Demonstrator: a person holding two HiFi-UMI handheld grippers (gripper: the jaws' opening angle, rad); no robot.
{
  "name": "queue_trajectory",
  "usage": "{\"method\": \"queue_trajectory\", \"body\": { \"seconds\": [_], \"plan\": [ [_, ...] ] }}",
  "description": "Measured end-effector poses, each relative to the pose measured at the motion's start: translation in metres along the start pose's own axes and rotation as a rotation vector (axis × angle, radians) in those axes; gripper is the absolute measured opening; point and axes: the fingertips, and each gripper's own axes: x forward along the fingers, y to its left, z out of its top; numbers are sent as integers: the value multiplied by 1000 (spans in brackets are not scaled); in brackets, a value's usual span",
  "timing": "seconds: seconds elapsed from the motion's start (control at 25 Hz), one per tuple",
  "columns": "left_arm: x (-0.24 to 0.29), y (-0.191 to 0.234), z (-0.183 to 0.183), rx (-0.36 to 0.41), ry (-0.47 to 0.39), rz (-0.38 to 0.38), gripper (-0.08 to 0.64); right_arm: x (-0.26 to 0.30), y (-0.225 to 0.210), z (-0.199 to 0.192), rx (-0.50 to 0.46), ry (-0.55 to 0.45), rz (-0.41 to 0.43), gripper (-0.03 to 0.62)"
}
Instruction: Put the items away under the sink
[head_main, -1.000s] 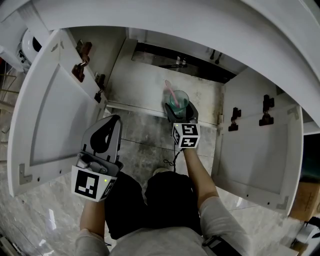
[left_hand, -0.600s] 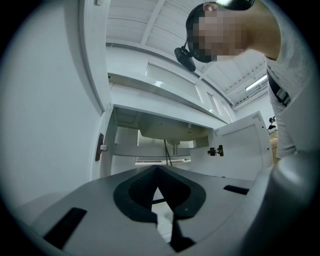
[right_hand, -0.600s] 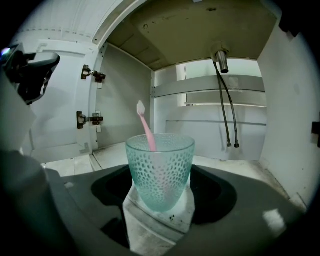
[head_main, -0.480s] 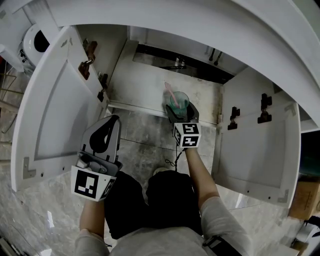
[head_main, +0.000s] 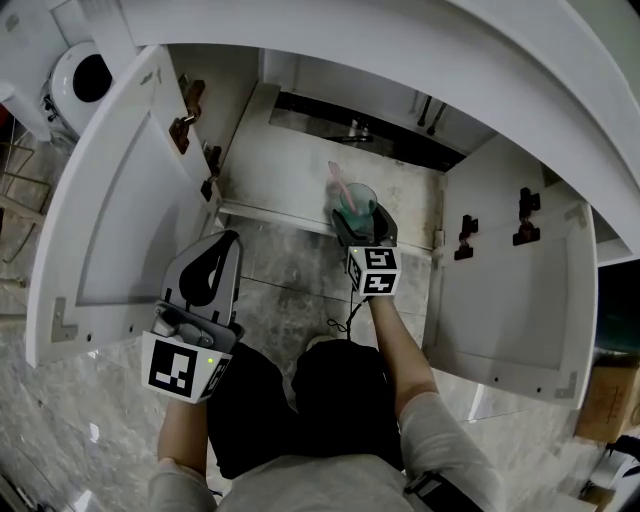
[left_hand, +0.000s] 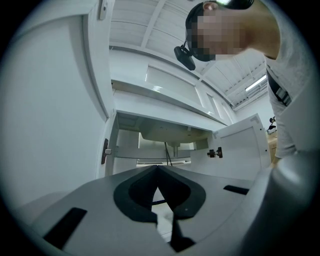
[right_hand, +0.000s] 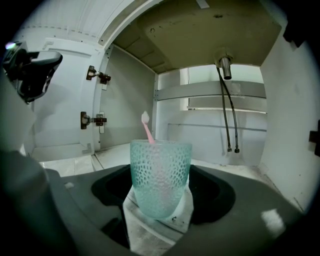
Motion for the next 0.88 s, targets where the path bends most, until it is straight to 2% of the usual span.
{"method": "queue_trajectory", "body": {
  "seconds": [0.2, 0.4, 0.88],
  "plan": [
    [-3, 4, 2, 8, -2, 12, 8, 7, 0, 5, -19, -37, -13, 362],
    [-3, 4, 2, 18, -5, 22, 8, 23, -6, 14, 4, -67, -20, 362],
    [2, 0, -2, 21, 7, 9, 8, 22, -8, 2, 17, -37, -27, 364]
  ]
}}
